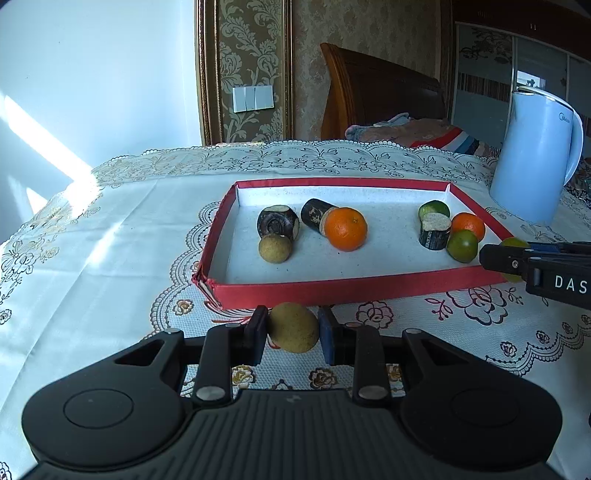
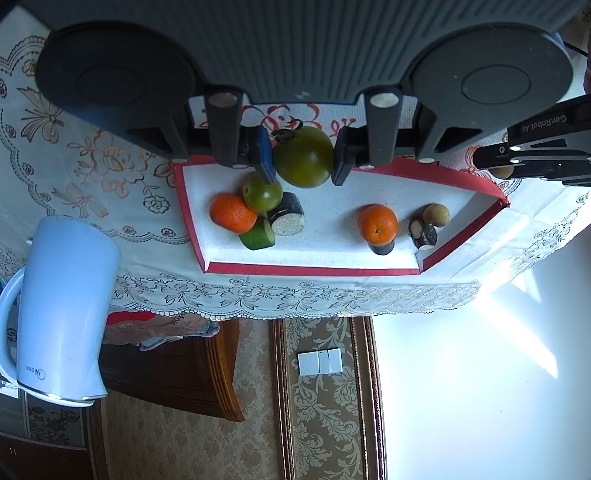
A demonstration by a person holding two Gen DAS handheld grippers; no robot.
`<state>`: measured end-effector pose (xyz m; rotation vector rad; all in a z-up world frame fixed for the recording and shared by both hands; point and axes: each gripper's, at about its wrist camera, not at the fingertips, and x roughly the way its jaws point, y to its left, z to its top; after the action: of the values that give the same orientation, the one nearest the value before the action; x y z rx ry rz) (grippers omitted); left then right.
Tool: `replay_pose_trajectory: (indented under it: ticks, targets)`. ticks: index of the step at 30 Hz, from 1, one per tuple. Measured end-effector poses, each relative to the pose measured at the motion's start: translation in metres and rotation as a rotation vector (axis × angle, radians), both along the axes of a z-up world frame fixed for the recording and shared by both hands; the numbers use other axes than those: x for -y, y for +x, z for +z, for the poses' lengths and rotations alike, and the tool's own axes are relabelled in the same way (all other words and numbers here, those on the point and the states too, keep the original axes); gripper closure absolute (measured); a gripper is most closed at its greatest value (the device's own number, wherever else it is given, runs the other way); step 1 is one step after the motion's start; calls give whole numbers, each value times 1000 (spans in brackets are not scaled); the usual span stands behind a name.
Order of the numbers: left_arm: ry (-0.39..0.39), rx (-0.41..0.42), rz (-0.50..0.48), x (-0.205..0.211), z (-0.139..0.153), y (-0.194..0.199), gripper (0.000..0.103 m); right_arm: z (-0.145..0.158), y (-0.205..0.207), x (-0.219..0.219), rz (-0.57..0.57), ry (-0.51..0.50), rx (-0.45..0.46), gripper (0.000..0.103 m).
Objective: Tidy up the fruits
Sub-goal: 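Carry the held brown fruit and green tomato over the red tray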
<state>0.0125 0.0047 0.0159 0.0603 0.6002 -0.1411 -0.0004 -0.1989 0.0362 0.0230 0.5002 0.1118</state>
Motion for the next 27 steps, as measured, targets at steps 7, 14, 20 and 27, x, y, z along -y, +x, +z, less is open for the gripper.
replay_pose_trajectory:
  ticks: [7, 14, 20, 27]
  targets:
    - [-14, 10, -4, 17, 14, 22, 74, 0, 26, 6, -44, -8, -20, 73]
    - [-18, -1, 27, 30, 10, 59, 74, -4, 56, 1, -74, -22, -36, 73]
    - [-6, -6, 54, 33, 5, 82, 74, -4, 82, -3, -91, -28, -37, 73]
    - [19, -8, 70, 36, -3, 101, 74, -8, 97, -11, -88, -46, -37, 72]
